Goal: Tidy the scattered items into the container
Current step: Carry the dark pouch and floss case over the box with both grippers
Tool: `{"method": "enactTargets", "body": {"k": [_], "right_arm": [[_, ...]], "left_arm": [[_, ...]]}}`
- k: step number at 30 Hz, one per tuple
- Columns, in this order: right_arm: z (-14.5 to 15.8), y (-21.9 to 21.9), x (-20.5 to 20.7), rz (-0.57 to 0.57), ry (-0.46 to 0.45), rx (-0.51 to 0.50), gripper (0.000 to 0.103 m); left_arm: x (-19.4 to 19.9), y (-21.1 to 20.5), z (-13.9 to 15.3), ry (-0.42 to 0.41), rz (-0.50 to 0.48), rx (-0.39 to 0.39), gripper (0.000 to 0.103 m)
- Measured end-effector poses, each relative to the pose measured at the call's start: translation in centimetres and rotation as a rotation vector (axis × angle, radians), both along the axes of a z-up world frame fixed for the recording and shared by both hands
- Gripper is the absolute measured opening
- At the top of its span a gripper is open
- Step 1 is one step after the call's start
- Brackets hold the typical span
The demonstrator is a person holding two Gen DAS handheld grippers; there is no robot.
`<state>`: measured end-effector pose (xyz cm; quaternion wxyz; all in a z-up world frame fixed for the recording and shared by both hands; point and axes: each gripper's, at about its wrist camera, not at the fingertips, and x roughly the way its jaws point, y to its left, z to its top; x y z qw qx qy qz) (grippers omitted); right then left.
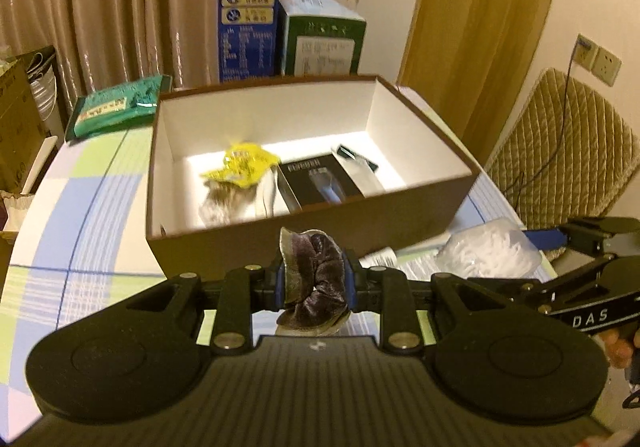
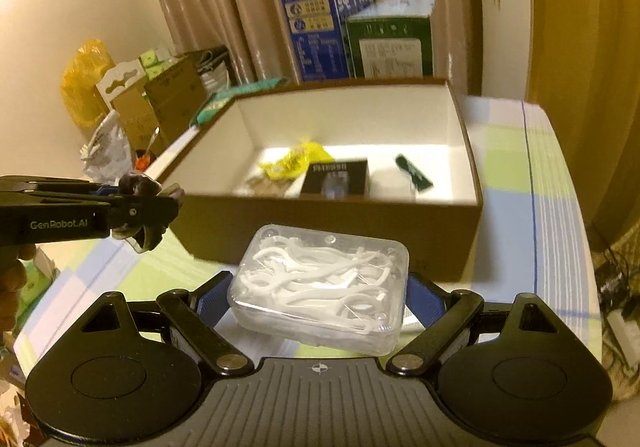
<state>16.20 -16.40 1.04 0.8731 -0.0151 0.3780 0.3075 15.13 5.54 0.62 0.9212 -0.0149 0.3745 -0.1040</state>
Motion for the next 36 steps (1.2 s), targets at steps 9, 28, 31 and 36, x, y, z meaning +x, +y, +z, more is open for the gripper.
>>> {"method": "enactTargets", "body": {"k": [9, 28, 31, 36], "right_arm": [[2.5, 1.4, 4.1, 0.008, -0.064, 0.028, 0.088], [0.5, 7.4, 16.9, -0.028, -0.084, -0.06, 0.088], [-0.2, 8.2, 18.5, -0.025, -0.074, -0.071, 0.088], [-1.5, 9.4, 20.7, -0.023, -0.065, -0.095, 0.088]], "left_arm": [[3.9, 1.5, 1.8, -0.054, 0.014, 0.016, 0.022], [16.6, 2.6, -0.7, -0.005, 0.002, 0.085, 0.023], [18.8, 2.9, -1.7, 0.013, 0.01, 0.106, 0.023], [22.0, 3.7, -3.2, 0.04, 0.025, 0.121, 0.023]]}}
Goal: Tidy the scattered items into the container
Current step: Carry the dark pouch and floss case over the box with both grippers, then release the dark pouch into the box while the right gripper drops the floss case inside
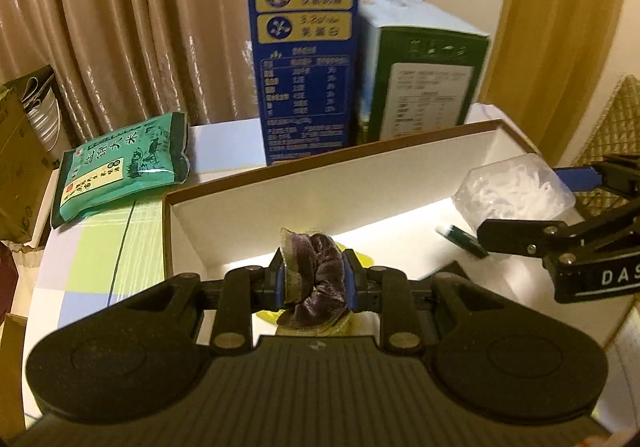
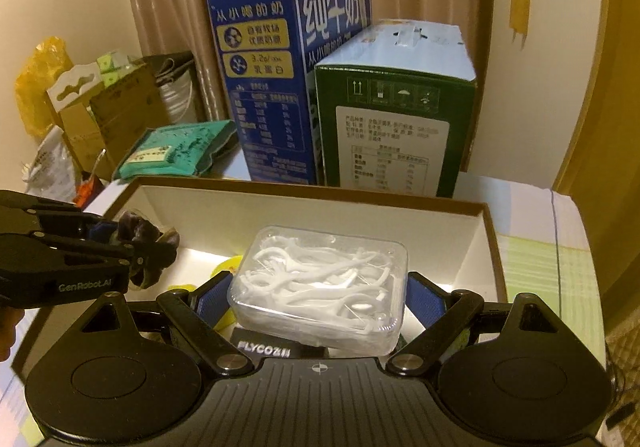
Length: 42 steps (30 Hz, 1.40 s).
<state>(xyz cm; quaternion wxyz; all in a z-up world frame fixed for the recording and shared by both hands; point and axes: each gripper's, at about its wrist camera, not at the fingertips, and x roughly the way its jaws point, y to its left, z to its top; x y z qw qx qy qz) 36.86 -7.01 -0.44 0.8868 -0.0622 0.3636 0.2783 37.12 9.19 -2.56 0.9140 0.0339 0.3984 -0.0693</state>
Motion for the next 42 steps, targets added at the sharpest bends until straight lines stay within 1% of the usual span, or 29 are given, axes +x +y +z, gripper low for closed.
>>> {"method": "enactTargets", "body": {"k": [7, 12, 15, 17, 18, 20, 25, 27, 29, 33, 39, 42], "right_arm": [[-1.8, 0.8, 2.1, -0.002, 0.029, -0.017, 0.088], [-2.7, 0.9, 3.4, -0.007, 0.053, -0.015, 0.088], [-3.0, 1.0, 4.1, -0.009, 0.066, -0.014, 0.088], [-3.1, 1.0, 4.5, -0.014, 0.083, -0.001, 0.088], [-3.1, 1.1, 4.6, -0.01, 0.08, 0.002, 0.088], [-3.2, 1.5, 4.8, -0.001, 0.082, -0.025, 0.088], [-4.1, 2.2, 5.5, -0.003, 0.103, -0.05, 0.088], [-4.2, 2.3, 5.7, 0.0, 0.112, -0.037, 0.088], [-4.1, 2.3, 5.9, -0.003, 0.101, -0.016, 0.088], [-3.6, 2.3, 6.0, 0.0, 0.088, -0.017, 0.092], [-3.1, 1.2, 5.0, 0.008, 0.111, -0.016, 0.095], [-2.9, 0.6, 4.2, 0.006, 0.113, -0.022, 0.096]], "left_arm": [[2.8, 0.4, -1.8, 0.032, 0.01, 0.022, 0.024], [4.2, 0.6, -3.0, 0.052, 0.019, 0.028, 0.029], [4.7, 0.6, -3.4, 0.057, 0.024, 0.034, 0.035], [4.9, 0.7, -3.5, 0.057, 0.025, 0.031, 0.04], [4.9, 0.7, -3.6, 0.058, 0.024, 0.032, 0.041], [5.0, 0.6, -3.6, 0.055, 0.022, 0.039, 0.047], [5.2, 0.5, -3.6, 0.051, 0.01, 0.044, 0.052], [5.2, 0.4, -3.7, 0.049, 0.01, 0.049, 0.053], [5.2, 0.4, -3.7, 0.049, 0.013, 0.055, 0.057], [5.2, 0.4, -3.5, 0.046, 0.015, 0.063, 0.059], [4.8, 0.5, -3.2, 0.046, 0.022, 0.07, 0.06], [4.5, 0.4, -3.0, 0.046, 0.026, 0.068, 0.063]]}}
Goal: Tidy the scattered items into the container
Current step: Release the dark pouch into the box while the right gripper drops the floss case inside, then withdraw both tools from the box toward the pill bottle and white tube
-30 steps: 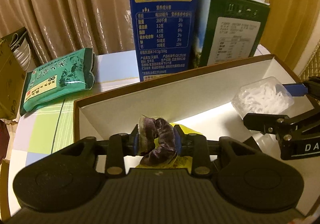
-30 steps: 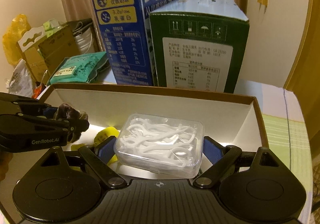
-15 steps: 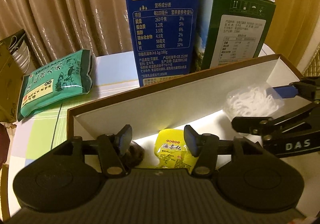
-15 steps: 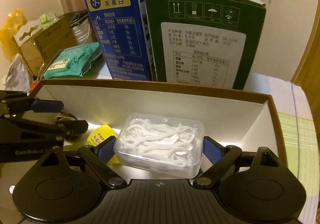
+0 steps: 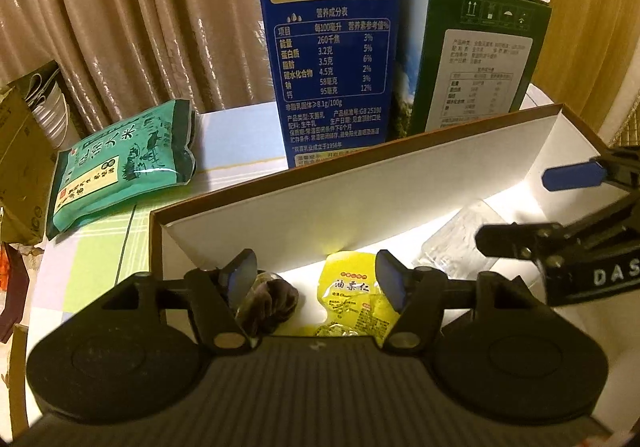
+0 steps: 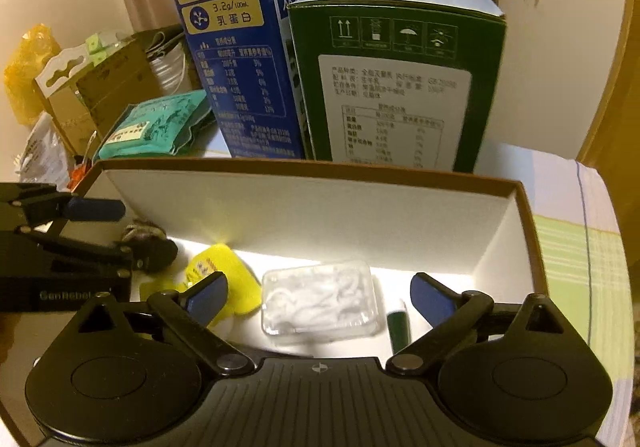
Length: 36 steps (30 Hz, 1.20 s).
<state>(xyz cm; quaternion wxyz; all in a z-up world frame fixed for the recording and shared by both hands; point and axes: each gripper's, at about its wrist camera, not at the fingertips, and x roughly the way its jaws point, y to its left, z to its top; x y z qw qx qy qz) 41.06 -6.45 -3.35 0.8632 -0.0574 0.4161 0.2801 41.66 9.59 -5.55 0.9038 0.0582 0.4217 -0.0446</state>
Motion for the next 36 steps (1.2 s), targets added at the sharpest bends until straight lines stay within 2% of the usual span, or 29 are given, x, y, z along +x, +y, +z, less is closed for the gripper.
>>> {"method": "enactTargets", "body": {"k": [13, 18, 36], "right_arm": [[2.3, -2.6, -5.5, 0.03, -0.051, -0.028, 0.101], [3.1, -2.8, -7.2, 0.026, -0.078, -0.049, 0.101], [6.7, -5.2, -15.4, 0.034, -0.133, -0.005, 0.101]], "left_arm": [[-3.6, -1.3, 2.5, -0.033, -0.011, -0.017, 0.083], [-5.8, -1.6, 3.6, -0.046, -0.004, -0.028, 0.084], [-15.8, -2.5, 7.8, -0.117, 0.062, -0.074, 0.087]]}}
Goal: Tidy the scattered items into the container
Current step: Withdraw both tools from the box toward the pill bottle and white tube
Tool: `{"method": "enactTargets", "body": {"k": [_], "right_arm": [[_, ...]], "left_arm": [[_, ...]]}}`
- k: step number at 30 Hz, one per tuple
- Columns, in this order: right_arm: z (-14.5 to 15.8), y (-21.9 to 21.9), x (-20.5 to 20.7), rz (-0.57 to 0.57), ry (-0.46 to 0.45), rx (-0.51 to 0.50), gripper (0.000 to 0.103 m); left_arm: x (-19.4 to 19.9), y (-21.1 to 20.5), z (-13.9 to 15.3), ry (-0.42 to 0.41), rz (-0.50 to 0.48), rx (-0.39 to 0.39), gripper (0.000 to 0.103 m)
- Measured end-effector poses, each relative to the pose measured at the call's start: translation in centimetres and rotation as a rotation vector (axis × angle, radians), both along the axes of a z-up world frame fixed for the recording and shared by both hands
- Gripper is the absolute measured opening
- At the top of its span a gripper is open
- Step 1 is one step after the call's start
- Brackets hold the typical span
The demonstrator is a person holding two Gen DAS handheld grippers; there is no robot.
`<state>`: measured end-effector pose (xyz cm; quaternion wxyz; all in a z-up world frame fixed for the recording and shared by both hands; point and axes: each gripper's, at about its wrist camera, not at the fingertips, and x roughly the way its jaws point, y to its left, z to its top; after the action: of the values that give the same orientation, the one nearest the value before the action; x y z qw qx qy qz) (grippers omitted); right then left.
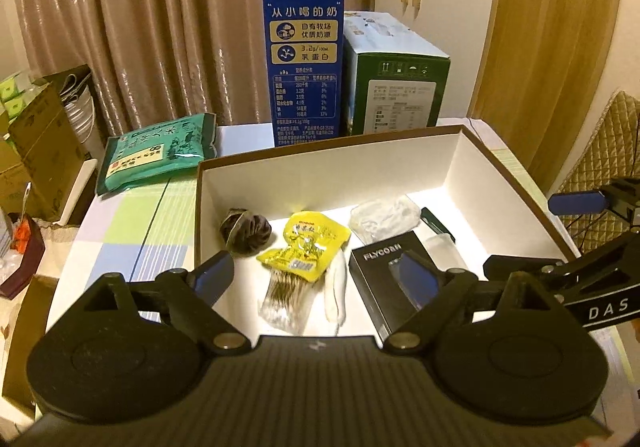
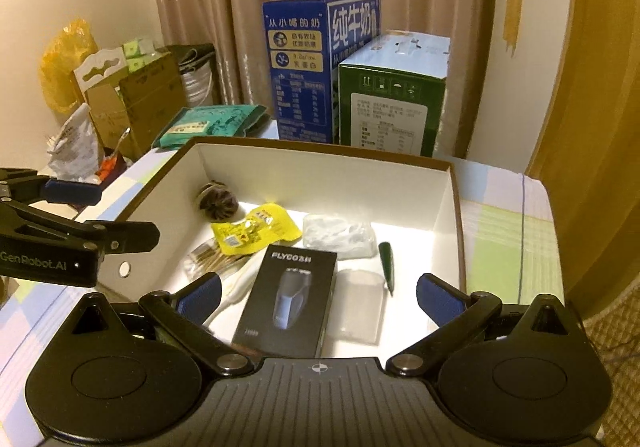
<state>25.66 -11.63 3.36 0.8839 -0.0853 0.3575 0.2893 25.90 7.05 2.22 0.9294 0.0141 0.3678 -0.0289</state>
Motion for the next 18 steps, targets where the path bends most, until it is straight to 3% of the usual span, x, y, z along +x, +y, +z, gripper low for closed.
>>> {"method": "enactTargets", "body": {"k": [18], "right_arm": [[-0.1, -3.3, -8.8, -0.016, 0.016, -0.004, 0.101]], "left_arm": [[-9.7, -1.8, 0.4, 0.042, 0.027, -0.05, 0.088]]}}
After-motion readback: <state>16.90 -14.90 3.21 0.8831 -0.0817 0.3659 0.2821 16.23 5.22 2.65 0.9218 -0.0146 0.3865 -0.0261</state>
